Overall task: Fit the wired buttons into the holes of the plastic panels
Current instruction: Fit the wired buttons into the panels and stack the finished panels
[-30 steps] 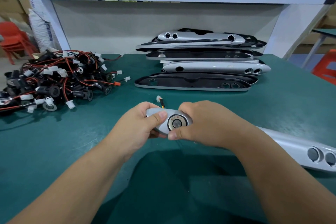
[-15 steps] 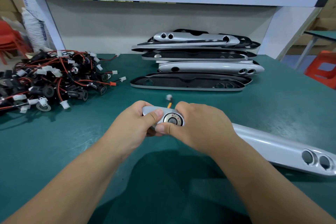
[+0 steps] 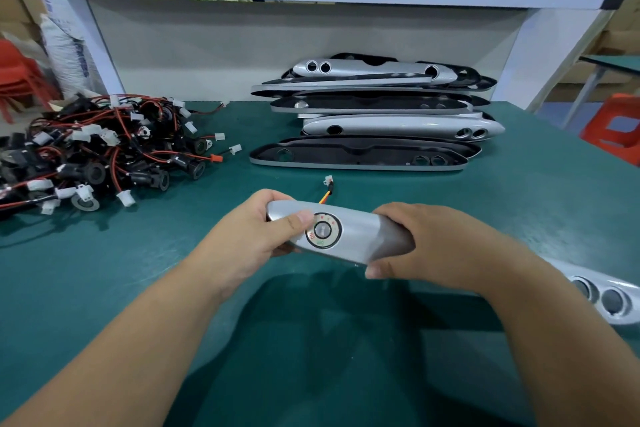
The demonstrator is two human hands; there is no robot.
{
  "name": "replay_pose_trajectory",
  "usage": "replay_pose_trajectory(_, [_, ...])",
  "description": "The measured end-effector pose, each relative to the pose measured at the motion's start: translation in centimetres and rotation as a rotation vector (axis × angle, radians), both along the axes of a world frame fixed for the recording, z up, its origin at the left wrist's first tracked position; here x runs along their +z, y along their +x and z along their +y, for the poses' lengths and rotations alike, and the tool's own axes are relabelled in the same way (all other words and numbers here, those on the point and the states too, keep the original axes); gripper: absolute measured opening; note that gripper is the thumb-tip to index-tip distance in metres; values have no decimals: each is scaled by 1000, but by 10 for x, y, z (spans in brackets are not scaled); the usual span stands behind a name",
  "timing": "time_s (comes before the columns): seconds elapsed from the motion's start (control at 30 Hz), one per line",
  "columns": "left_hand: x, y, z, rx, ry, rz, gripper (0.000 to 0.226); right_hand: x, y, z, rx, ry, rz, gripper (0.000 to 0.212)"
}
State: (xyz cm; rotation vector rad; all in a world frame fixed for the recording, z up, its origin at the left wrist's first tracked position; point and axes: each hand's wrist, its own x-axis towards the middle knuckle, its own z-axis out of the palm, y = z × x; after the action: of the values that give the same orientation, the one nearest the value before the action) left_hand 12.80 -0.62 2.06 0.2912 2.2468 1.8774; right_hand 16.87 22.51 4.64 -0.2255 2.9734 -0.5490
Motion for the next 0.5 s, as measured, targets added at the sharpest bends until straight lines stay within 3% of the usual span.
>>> replay_pose_trajectory(0.3, [-4, 0, 10, 97, -179, 70, 39, -19, 9, -7, -70, 175, 234, 63])
replay_pose_trajectory(0.5, [-13, -3, 4, 38, -197, 21, 32, -32, 8, -11, -83, 282, 321, 72])
